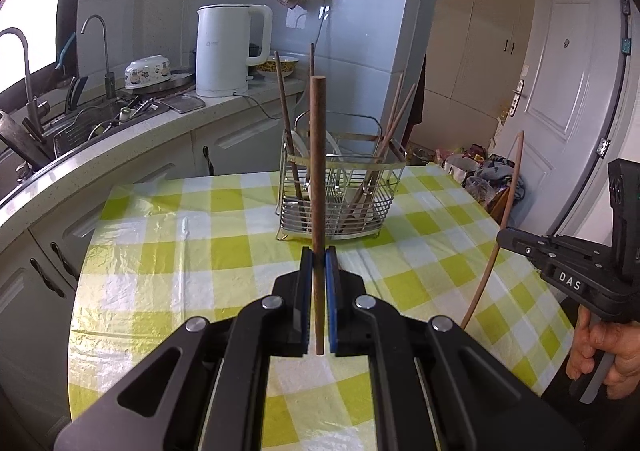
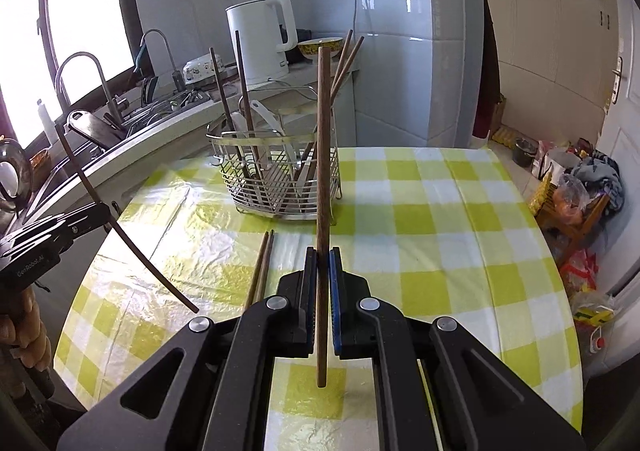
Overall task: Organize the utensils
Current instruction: 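Lift both chopsticks upright and carry them over the wire rack, then lower both chopsticks into the wire rack and open both tools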
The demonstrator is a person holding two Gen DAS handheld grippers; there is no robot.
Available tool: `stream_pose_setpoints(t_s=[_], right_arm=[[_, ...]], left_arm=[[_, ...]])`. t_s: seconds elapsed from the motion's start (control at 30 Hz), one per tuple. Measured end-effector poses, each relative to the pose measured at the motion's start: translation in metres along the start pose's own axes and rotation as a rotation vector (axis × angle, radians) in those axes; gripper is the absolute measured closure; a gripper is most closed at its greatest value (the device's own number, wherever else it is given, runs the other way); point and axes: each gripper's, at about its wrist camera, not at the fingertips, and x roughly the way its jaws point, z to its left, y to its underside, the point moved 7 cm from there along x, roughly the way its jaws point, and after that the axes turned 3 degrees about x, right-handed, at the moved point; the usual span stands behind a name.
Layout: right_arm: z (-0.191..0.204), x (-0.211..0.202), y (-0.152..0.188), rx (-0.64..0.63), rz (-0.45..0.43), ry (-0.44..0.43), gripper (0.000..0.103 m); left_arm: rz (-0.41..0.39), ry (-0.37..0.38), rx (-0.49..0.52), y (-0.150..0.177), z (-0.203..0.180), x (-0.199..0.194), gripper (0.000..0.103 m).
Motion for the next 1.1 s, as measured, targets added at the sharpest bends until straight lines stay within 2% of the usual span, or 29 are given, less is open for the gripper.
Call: stream_pose_setpoints(t_s=[0.23,0.43,0.63,0.83,1.1], right_arm=[[0.018,-0.012,-0.068,-0.013,-0.064,-0.046,0.096],[0.032,-0.015,-0.137,-0.013,-0.138,-0.061,0.096],[0.038,0.003,-0.19,-0.007,-0.185,-0.062,0.096],[0.031,0.038,-0.206,0.0,-0.17,-0.046,0.096],[0.016,0.074,-0.203,0.021,-0.147,-0.033,0.096]], left_arm=[[-0.064,0.029,0.04,-0.066,-0.008,-0.011,0.097],[-0.142,0.011,0.083,-0.137,-0.014,-0.021,0.097],[-0.178,-0.012,0.096,-0.186,-0.014,-0.01,0.097],[-0.161,-0.022,0.101,-0.206,-0.011,0.022,0.097],[-0.12,-0.037,0.094,-0.202,-0.004,0.065,0.097]])
